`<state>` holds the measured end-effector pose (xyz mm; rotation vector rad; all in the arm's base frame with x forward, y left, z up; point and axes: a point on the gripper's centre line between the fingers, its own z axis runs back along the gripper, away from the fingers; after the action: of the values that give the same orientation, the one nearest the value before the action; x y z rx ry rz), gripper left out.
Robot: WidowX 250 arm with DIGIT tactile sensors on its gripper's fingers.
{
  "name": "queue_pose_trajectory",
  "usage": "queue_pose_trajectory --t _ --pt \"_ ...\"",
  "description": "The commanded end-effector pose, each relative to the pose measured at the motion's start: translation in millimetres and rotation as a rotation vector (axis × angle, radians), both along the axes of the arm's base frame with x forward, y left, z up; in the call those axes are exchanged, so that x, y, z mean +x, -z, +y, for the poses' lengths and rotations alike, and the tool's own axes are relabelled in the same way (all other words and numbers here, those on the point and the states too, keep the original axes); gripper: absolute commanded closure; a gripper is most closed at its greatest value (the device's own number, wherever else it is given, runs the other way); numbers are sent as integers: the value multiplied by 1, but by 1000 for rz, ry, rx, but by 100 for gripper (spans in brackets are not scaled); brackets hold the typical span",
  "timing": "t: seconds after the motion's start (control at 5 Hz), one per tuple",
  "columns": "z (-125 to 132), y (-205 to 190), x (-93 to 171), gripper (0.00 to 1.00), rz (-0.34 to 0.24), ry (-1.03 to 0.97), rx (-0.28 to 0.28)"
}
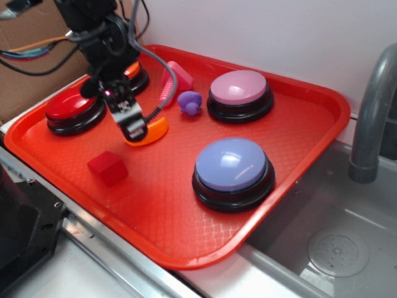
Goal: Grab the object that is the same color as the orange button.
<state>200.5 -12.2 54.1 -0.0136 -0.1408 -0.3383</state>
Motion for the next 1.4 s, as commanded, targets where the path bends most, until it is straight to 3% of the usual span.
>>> queue_pose_trajectory --t 0.0,0.6,0.8,1.0,1.2 --pt "0 24 3 0 -5 -27 9" --pt "3 42 6 0 -51 -24 -82" --pt "0 45 8 47 -66 -19 -94" --pt "-1 43 7 100 -89 -18 -115" --pt "-3 44 6 100 -77 -21 -119"
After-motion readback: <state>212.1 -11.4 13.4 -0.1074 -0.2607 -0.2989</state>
